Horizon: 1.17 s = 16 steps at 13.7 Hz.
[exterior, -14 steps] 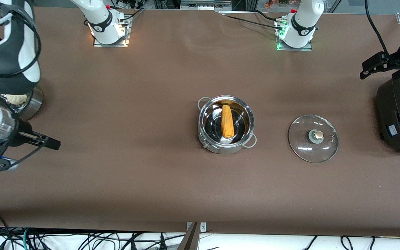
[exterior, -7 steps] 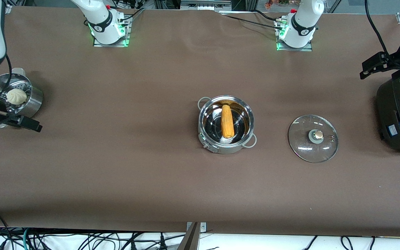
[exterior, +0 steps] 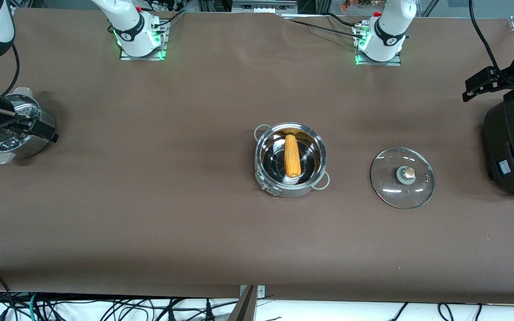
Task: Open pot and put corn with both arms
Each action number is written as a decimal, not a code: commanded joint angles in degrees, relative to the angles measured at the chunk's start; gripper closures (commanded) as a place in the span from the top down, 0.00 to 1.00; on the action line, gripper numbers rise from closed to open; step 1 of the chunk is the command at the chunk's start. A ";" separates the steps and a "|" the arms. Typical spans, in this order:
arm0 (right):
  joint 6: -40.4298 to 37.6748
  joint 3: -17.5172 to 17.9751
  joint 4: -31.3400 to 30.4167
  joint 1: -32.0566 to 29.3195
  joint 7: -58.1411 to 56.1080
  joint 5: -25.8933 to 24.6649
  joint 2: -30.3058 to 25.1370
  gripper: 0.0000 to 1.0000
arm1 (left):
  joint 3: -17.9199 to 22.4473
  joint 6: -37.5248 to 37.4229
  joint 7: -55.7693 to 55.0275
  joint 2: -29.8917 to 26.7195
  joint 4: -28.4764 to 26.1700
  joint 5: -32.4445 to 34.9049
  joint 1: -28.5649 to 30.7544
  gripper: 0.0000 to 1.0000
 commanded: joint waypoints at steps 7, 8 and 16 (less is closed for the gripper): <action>-0.80 0.27 -3.89 -1.43 -9.87 0.94 -3.75 1.00 | -0.21 -1.48 -0.11 0.80 1.93 -1.13 0.56 1.00; -0.89 0.27 -3.89 -1.26 -10.95 0.94 -3.75 1.00 | -0.21 -1.48 -0.11 0.80 1.93 -1.13 0.56 1.00; -1.94 -0.17 -0.21 0.16 -11.93 0.85 -0.51 1.00 | -0.21 -1.48 -0.11 0.80 1.93 -1.13 0.56 1.00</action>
